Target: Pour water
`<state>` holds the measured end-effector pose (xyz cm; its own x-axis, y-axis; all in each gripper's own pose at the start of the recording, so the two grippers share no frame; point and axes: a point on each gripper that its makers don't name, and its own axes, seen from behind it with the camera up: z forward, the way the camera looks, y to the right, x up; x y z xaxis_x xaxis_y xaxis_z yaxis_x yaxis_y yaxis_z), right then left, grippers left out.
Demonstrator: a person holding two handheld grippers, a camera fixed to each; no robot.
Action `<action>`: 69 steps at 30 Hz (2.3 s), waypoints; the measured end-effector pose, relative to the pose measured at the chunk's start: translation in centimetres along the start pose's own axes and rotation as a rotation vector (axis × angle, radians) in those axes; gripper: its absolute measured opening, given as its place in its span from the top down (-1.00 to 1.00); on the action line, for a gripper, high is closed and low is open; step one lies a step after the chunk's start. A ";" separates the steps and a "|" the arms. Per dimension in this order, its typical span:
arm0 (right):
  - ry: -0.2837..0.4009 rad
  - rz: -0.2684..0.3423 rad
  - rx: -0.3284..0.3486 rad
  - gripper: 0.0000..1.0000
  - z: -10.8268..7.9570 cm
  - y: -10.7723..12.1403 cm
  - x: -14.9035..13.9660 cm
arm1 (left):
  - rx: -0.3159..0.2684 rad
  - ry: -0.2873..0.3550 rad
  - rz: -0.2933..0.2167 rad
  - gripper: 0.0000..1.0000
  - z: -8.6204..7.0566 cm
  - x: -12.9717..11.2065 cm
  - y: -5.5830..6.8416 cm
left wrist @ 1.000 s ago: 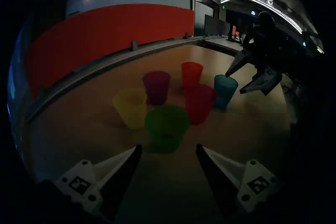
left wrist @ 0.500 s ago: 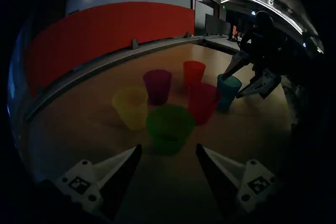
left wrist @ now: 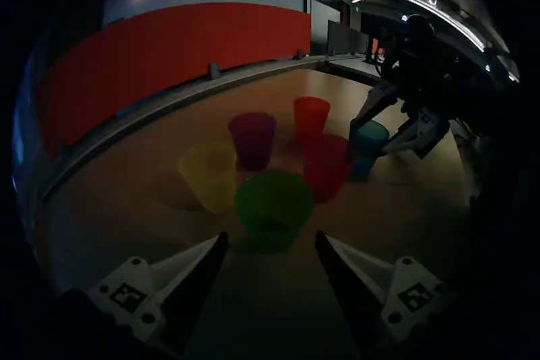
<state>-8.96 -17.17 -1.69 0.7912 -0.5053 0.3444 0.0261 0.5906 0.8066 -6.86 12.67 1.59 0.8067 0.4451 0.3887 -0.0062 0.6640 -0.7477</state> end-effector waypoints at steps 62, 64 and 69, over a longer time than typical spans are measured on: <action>-0.022 -0.008 0.019 -0.88 0.1 0.2 -0.5 | -0.026 0.021 0.052 -0.77 4.2 2.1 0.5; -0.022 -0.009 0.018 -0.88 0.1 0.2 -0.5 | -0.027 0.022 0.052 -0.77 4.1 2.1 0.5; -0.023 -0.010 0.018 -0.88 0.1 0.2 -0.6 | -0.027 0.024 0.046 -0.78 4.2 2.1 0.5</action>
<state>-9.50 -16.87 -1.68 0.7767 -0.5254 0.3474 0.0223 0.5742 0.8184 -7.62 16.45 4.28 0.8199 0.4601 0.3408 -0.0277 0.6264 -0.7790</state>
